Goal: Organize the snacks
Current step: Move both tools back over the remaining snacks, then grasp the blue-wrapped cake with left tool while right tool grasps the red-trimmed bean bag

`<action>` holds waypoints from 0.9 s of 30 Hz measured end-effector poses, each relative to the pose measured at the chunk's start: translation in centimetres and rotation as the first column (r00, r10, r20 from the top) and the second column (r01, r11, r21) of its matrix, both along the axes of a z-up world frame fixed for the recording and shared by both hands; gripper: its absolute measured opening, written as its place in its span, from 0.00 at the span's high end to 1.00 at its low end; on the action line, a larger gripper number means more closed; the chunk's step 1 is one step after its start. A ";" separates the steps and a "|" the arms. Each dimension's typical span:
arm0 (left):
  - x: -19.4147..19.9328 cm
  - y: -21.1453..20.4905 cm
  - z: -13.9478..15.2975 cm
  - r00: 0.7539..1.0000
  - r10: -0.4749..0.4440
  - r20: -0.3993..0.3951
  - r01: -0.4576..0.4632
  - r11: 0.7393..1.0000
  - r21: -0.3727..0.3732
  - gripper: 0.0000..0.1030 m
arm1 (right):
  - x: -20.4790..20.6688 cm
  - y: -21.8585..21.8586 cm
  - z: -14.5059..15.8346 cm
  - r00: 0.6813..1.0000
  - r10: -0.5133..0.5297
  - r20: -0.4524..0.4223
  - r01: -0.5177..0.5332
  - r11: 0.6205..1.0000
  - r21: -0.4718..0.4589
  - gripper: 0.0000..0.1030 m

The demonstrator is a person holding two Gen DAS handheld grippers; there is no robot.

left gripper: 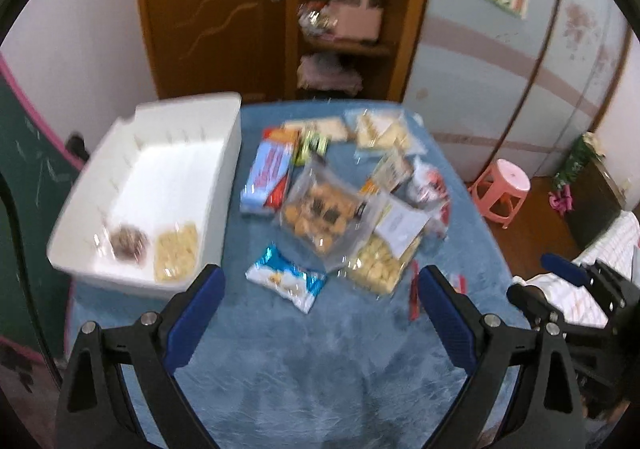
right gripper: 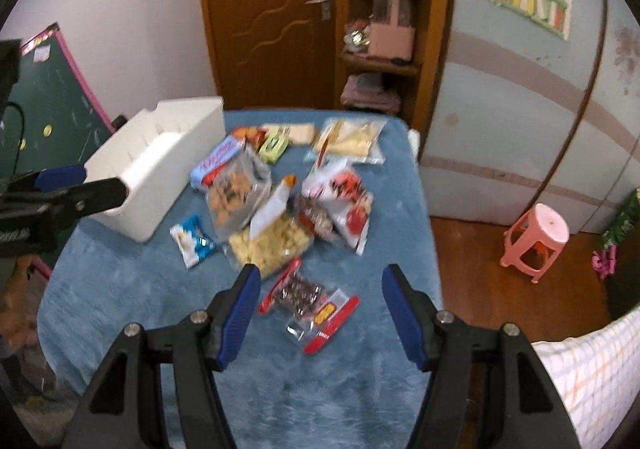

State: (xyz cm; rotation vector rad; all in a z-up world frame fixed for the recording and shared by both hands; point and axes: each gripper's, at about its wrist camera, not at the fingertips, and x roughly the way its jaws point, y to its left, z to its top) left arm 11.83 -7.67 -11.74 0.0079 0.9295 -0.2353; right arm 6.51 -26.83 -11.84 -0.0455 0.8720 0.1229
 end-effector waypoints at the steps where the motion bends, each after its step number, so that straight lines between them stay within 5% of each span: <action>1: 0.0 0.0 -0.9 1.000 0.013 -0.019 -0.013 1.000 -0.004 0.07 | 0.1 0.1 -0.7 1.000 0.010 -0.011 -0.010 1.000 0.001 0.38; 8: 1.8 0.9 -7.1 0.977 0.166 -0.135 -0.170 0.985 -0.019 0.07 | 1.4 1.2 -5.8 0.989 0.129 -0.073 -0.130 0.991 -0.018 0.38; 13: 3.2 2.0 -10.1 0.934 0.306 -0.186 -0.317 0.948 -0.031 0.07 | 3.4 1.4 -8.5 0.967 0.214 -0.136 -0.217 0.976 -0.005 0.38; 23: 5.3 2.5 -11.6 0.865 0.471 -0.175 -0.479 0.878 -0.005 0.07 | 6.3 1.9 -11.7 0.932 0.309 -0.191 -0.324 0.945 -0.050 0.38; 27: 6.6 3.1 -12.7 0.831 0.508 -0.226 -0.523 0.852 -0.012 0.13 | 6.3 1.9 -11.7 0.927 0.328 -0.185 -0.343 0.937 -0.059 0.38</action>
